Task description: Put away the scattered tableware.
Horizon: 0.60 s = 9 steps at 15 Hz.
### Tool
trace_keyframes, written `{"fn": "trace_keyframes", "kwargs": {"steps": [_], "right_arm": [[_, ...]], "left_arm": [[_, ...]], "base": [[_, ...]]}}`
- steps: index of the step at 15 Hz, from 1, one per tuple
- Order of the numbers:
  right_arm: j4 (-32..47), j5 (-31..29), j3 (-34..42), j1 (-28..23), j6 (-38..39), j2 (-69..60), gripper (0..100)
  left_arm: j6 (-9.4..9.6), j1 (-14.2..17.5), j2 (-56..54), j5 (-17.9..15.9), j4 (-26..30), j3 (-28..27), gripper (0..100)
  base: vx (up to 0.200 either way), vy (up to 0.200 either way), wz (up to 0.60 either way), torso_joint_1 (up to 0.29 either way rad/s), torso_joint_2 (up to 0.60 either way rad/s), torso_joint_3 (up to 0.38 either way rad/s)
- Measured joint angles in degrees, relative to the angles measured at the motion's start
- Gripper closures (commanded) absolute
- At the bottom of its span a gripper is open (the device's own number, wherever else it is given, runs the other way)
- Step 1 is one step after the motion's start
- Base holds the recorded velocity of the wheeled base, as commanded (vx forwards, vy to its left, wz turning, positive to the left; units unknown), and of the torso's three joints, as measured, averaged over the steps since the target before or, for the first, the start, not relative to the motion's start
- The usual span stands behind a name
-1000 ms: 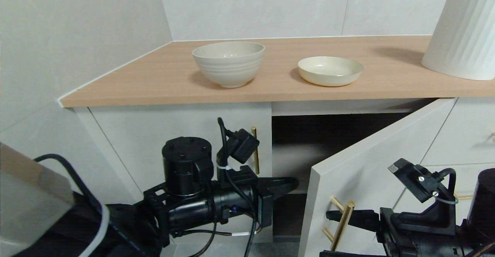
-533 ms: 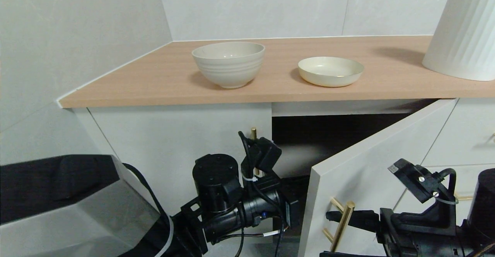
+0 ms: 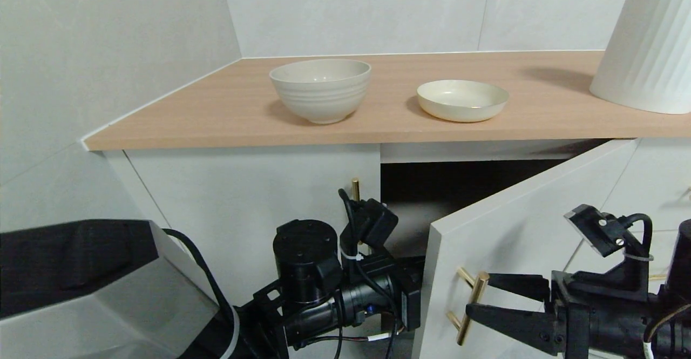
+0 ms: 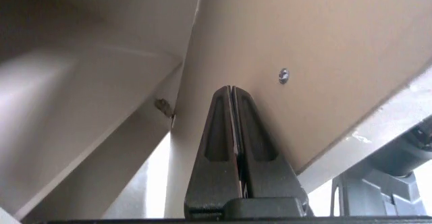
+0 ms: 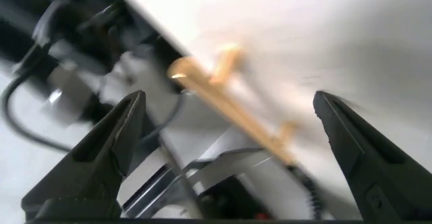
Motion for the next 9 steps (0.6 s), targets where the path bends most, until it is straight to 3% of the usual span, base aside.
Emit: {"fn": "trace_keyframes", "kwargs": {"steps": [4, 7, 9], "right_arm": [[4.4, -0.2, -0.3, -5.9, -5.7, -3.0, 0], [18.2, -1.5, -4.6, -7.9, -8.4, -8.3, 0], [28.5, -6.5, -9.2, -8.1, -11.0, -12.6, 0]], "left_arm": [[-2.08, -0.5, -1.4, -0.8, 0.8, 0.4, 100], [-2.13, -0.7, -1.8, -1.5, 1.0, 0.7, 100], [-2.16, -0.7, -1.8, -1.4, 1.5, 0.7, 100]], "base": [[0.0, 0.0, 0.0, 0.0, 0.0, 0.0], [0.0, 0.0, 0.0, 0.0, 0.0, 0.0], [0.0, 0.0, 0.0, 0.0, 0.0, 0.0]]}}
